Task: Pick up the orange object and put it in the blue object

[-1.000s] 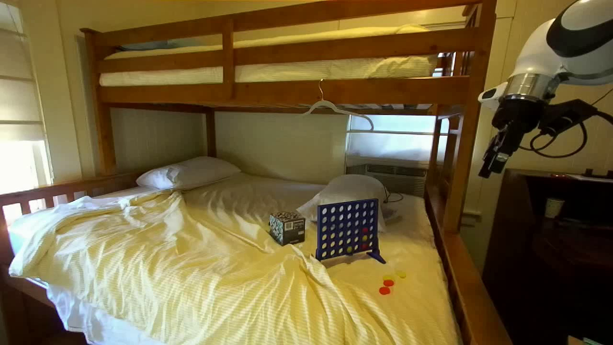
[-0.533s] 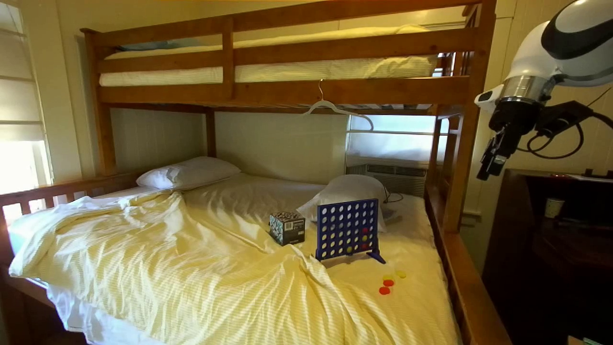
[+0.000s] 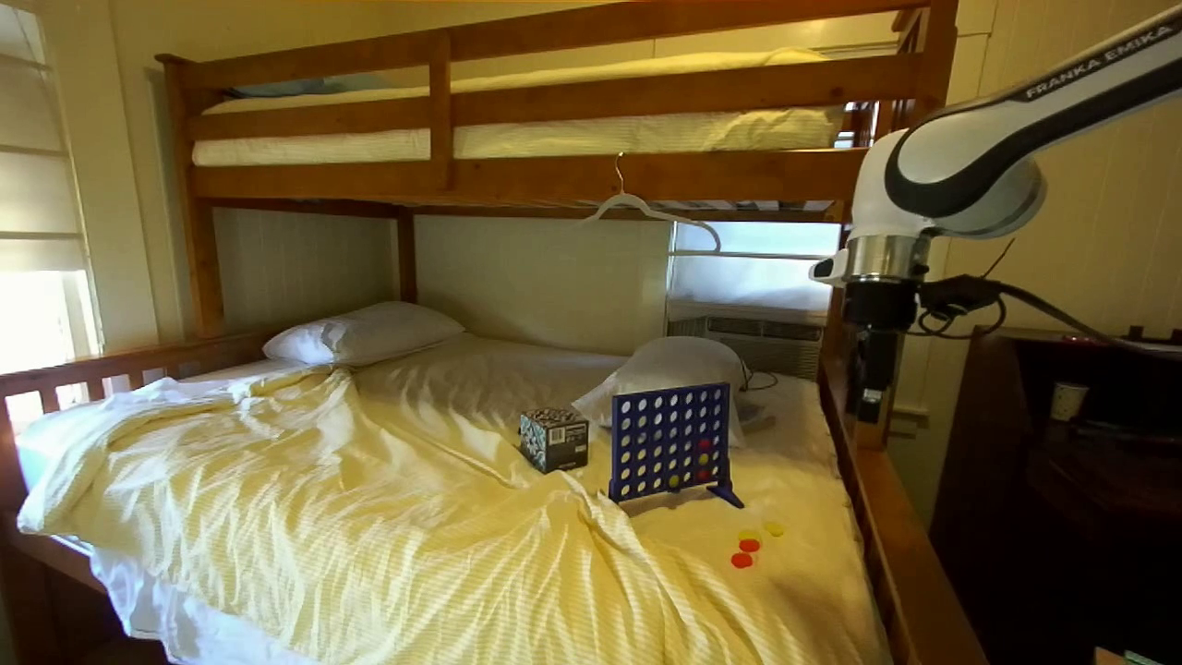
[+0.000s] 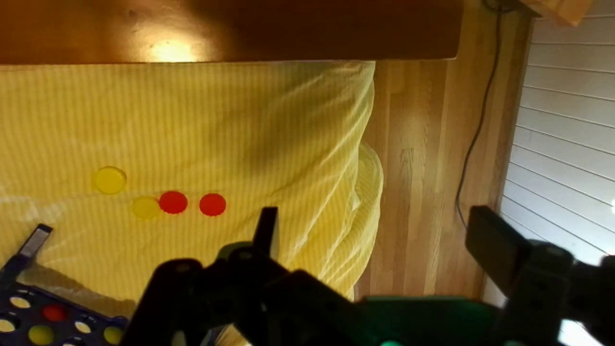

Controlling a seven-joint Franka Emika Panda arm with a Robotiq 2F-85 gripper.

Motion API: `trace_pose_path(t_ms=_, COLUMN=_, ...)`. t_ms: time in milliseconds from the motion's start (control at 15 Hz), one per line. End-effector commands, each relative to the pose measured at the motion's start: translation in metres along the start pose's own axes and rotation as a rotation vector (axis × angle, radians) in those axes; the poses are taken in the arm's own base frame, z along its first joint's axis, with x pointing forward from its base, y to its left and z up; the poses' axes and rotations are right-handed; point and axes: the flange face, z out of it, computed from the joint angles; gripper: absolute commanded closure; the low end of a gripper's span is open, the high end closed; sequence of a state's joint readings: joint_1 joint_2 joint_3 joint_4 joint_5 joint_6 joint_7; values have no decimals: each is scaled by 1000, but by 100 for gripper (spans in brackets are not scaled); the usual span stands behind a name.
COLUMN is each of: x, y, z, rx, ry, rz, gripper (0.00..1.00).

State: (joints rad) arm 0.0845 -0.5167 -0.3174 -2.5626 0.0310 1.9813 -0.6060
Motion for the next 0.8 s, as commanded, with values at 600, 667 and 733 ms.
trace_pose_path(t_ms=600, x=17, y=31, z=27, rx=-176, ry=166, rz=-5, gripper=0)
trace_pose_path(t_ms=667, x=16, y=32, z=29, rx=-177, ry=166, rz=-4, gripper=0)
trace_pose_path(t_ms=733, x=17, y=32, z=29, rx=-177, ry=165, rz=-5, gripper=0)
